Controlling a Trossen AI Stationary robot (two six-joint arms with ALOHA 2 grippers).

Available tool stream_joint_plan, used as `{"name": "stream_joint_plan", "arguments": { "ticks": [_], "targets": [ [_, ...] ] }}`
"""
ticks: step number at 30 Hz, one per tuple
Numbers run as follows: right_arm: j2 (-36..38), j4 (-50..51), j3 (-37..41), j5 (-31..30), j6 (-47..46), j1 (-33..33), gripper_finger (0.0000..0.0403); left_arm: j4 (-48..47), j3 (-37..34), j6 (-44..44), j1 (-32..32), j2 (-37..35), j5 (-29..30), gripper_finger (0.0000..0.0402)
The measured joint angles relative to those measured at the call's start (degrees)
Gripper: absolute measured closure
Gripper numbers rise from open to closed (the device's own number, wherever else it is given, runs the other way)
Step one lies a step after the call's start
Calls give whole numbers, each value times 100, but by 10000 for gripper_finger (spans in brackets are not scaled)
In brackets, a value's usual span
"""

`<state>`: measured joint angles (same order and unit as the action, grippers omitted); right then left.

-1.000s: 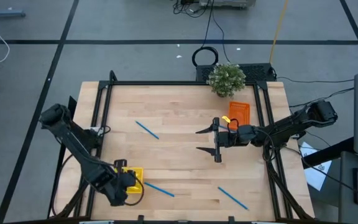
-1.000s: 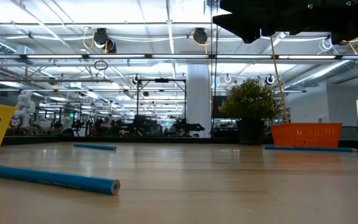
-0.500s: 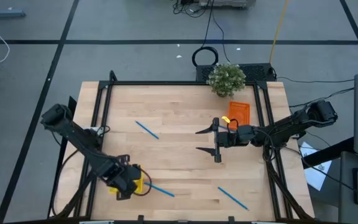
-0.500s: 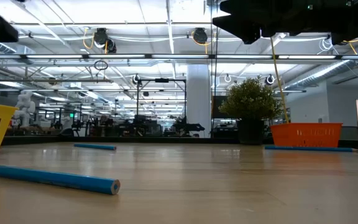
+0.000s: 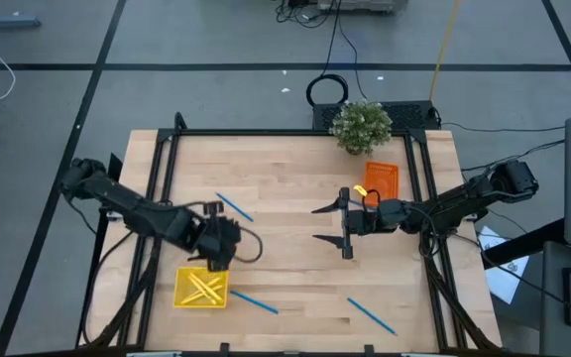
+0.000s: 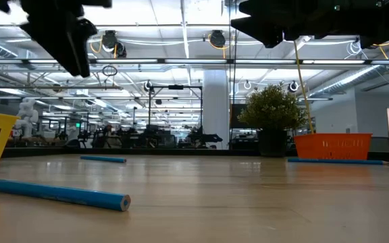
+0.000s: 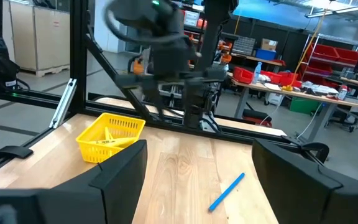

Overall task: Sort pens & pencils
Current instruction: Put the top left blue pencil into the orange bin

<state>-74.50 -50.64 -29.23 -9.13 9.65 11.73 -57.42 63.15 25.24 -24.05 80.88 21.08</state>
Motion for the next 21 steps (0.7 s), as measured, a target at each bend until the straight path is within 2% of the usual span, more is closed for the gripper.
{"name": "stream_joint_plan", "arguments": {
  "ticks": [8,12,21],
  "targets": [
    [0,40,0,0,0,0,124,-781,-318,-664,1396,0,260,231],
    [0,39,0,0,0,0,124,-836,-643,-1515,2273,0,149,231],
    [0,39,0,0,19,0,124,359,-1731,-3652,4116,17,-300,231]
  ]
}}
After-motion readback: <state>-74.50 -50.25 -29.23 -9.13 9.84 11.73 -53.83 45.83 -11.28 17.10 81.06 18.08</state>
